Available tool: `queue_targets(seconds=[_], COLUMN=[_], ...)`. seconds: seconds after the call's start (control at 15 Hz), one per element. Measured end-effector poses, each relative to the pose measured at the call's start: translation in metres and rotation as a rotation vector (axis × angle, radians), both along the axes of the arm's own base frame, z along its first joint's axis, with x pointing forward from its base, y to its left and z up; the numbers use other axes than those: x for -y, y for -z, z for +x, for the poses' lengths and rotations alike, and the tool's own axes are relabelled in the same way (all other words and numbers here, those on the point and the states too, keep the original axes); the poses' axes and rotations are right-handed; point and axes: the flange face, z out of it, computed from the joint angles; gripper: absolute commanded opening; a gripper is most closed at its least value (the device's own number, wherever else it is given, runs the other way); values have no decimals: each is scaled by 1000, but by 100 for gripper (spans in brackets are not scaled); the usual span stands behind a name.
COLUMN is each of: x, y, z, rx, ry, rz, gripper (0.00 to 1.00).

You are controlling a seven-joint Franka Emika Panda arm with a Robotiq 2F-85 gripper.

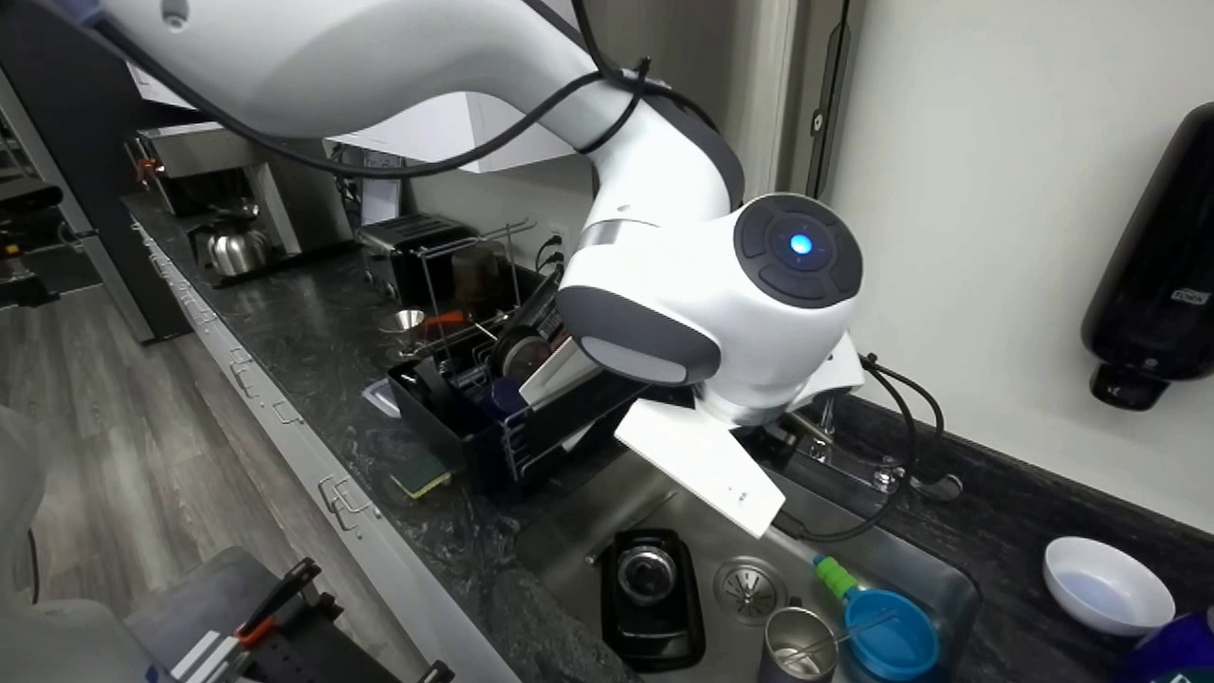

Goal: Take the straw from the dish rack and put it in the mug in the sink

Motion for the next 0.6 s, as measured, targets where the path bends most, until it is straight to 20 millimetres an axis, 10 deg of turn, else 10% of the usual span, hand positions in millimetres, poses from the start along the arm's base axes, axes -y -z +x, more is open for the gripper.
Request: queue_targets(seconds=[0.6], x=[-12], y=[-8], z=[-13], rx=[-5], ry=[159], rz=[-45], gripper=[100])
